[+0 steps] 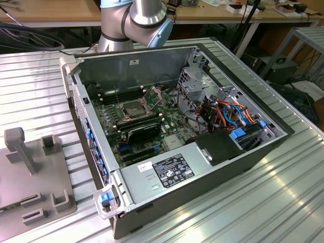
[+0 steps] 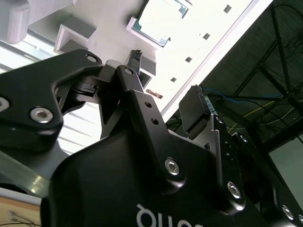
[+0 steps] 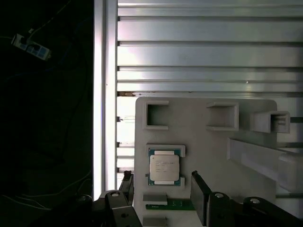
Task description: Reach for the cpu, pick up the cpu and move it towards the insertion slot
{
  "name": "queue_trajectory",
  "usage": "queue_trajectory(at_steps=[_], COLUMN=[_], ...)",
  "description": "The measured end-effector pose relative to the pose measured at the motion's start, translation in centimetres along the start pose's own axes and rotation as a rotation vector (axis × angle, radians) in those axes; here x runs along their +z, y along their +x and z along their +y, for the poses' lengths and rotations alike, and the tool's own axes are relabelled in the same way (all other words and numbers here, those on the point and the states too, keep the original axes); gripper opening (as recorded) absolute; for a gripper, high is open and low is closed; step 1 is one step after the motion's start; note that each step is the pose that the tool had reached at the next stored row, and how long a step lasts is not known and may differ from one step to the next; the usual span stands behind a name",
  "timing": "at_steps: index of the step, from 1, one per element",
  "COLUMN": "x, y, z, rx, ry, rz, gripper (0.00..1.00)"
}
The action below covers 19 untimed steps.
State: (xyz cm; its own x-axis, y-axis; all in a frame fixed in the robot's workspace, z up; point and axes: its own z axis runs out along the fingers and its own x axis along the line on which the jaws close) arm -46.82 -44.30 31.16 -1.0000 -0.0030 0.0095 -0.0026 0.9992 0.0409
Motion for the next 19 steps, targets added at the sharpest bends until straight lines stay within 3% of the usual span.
queue_trajectory(at_steps=[9,19], x=[0.01,1.14], y=[0.0,0.0], z=[0.0,-0.23], rx=[0.0,0.0], ry=[0.0,0.0004], rz=[0.0,0.0], gripper=[0.6,0.6])
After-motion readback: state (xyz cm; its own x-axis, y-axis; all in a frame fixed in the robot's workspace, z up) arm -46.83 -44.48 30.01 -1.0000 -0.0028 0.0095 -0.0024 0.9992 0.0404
